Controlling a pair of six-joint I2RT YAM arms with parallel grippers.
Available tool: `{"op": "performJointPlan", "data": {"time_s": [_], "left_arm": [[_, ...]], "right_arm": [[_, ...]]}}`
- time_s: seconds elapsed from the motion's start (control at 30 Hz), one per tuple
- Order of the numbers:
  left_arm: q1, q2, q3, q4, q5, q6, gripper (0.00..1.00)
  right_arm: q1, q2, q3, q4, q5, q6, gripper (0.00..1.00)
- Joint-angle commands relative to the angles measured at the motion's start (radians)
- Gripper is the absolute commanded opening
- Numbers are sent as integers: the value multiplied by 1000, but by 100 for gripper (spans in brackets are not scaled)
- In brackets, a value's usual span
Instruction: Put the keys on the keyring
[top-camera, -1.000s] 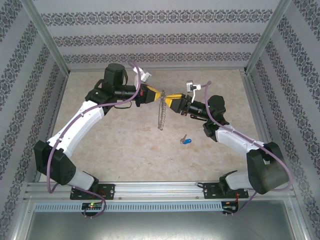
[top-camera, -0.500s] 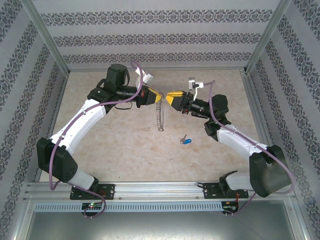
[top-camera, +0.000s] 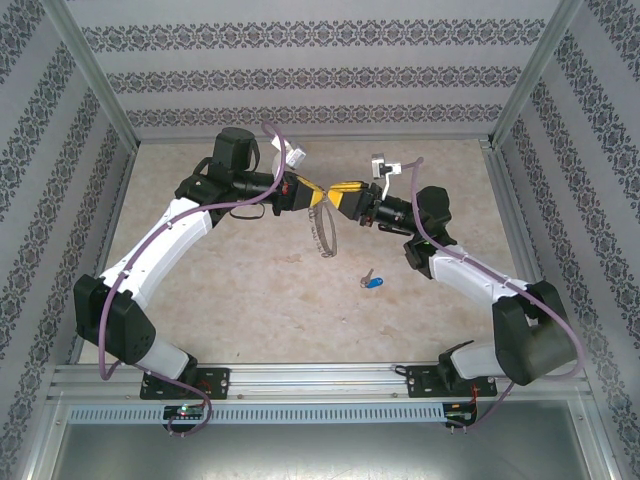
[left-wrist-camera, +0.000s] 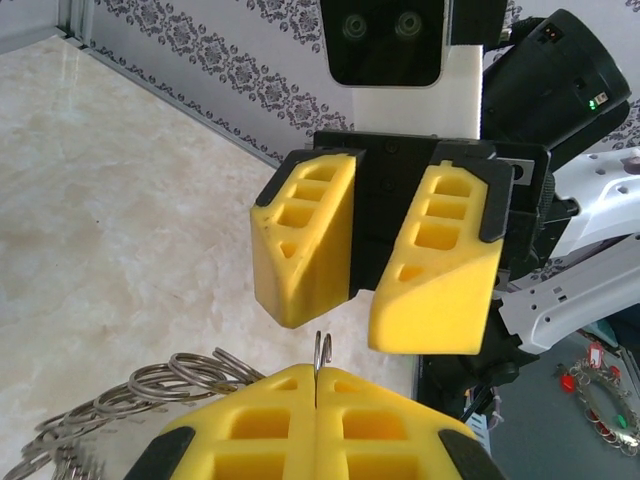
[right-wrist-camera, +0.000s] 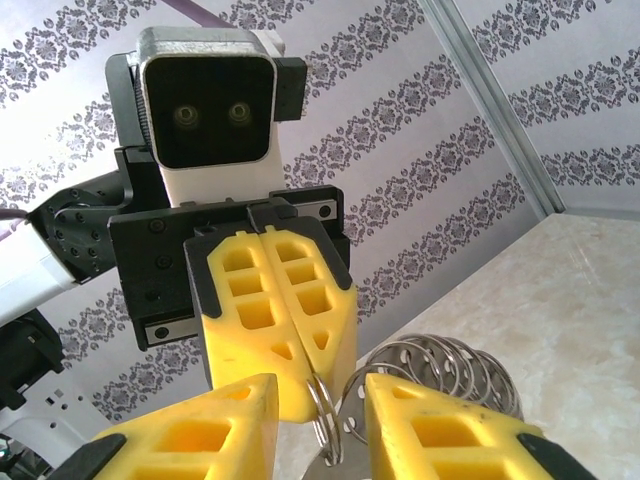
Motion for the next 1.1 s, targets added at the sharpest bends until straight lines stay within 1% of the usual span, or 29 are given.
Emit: {"op": "performJointPlan", "data": {"time_s": [0.0, 0.2, 0.33, 0.4, 0.43, 0.5, 0.53, 0.57, 0.6, 0.63, 0.7, 0.73, 0.77, 0.9, 1.07], "left_arm": [[-11, 3, 46, 13, 34, 14, 0], [-12, 11, 49, 20, 34, 8, 0], [-14, 15, 53, 17, 38, 9, 0], [-12, 15, 53, 18, 38, 8, 0], [-14, 18, 53, 19, 38, 4, 0], [-15, 15, 47, 30, 34, -10, 0], [-15, 13, 41, 46, 24, -27, 3], [-15, 7, 31, 65, 8, -44, 8], [-15, -3, 15, 85, -12, -67, 15], [-14, -16, -4, 127, -37, -95, 24], [-15, -53, -55, 211, -81, -155, 33], [-15, -76, -89, 248, -108, -186, 40], [-15, -96, -124, 288, -142, -214, 44], [-13, -168, -220, 413, -236, -323, 53], [-10, -225, -328, 613, -301, -473, 53]], "right_arm": [[16, 8, 34, 52, -26, 8, 29], [19, 17, 32, 54, -29, 8, 24], [19, 20, 30, 55, -27, 5, 14], [19, 21, 30, 55, -26, 3, 3], [19, 21, 31, 55, -23, 3, 0], [16, 21, 31, 57, -16, 2, 0], [14, 20, 28, 59, -9, 0, 0], [13, 20, 26, 64, -3, 0, 0], [10, 17, 26, 69, 2, -1, 0], [7, 15, 23, 76, 8, 1, 0], [1, 13, 23, 96, 14, 9, 0], [-3, 12, 23, 107, 15, 16, 0], [-6, 11, 23, 120, 16, 24, 0], [-15, 3, 18, 155, 28, 42, 0], [-18, -7, 12, 194, 47, 62, 0]]}}
